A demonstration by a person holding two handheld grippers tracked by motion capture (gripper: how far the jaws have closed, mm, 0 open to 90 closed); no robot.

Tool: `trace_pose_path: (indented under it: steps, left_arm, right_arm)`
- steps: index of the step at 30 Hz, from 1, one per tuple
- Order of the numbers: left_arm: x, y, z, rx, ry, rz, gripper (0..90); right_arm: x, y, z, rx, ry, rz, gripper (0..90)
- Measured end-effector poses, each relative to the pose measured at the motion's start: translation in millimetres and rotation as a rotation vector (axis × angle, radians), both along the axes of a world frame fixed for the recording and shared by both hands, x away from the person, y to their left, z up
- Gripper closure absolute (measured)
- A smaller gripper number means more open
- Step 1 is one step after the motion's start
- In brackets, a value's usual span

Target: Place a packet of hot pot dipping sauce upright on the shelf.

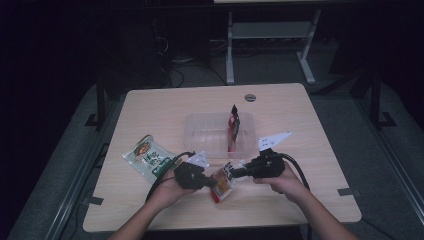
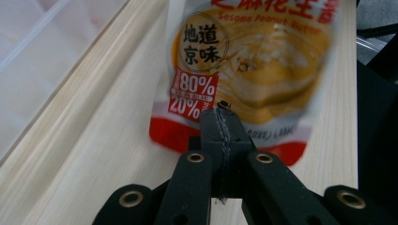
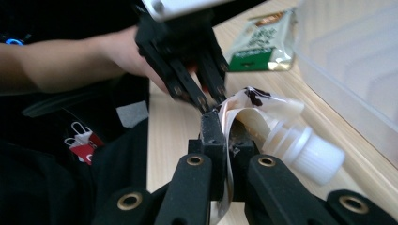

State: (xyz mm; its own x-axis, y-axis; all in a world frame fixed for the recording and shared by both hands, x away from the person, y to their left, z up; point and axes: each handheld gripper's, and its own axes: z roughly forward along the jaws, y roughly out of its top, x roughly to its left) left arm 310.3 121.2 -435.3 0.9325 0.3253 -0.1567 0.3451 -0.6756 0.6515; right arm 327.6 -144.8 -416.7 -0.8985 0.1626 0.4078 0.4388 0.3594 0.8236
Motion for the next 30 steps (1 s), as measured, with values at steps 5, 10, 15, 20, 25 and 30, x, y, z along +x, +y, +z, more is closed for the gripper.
trace_pose_path:
  steps: [5, 10, 15, 20, 25, 30]
  left_arm:
    - [0.0, -8.7, -1.9, -0.023, 0.008, -0.001, 88.9]
    - [0.2, -10.3, -1.7, -0.028, 0.005, 0.001, 86.0]
    - [2.7, 0.2, 4.2, -0.056, 0.0, 0.021, 79.6]
    - [2.2, 11.3, 8.2, -0.075, 0.006, 0.018, 69.9]
    - [1.8, 21.6, 9.2, -0.075, 0.027, 0.023, 58.9]
    - [-6.2, 35.3, 11.8, -0.086, 0.039, 0.037, 50.7]
  right_arm:
    - [-3.4, 6.9, 5.1, 0.037, -0.004, 0.011, 89.5]
    - [-3.7, 5.4, 6.5, 0.031, -0.016, 0.012, 89.5]
    - [-3.5, -0.4, 9.2, 0.023, -0.04, -0.004, 89.5]
    - [-4.1, -4.6, 11.5, 0.0, -0.062, -0.02, 89.4]
    - [-4.4, -10.4, 15.7, -0.002, -0.084, -0.024, 89.4]
    - [-7.3, -17.4, 21.4, -0.011, -0.096, -0.029, 89.4]
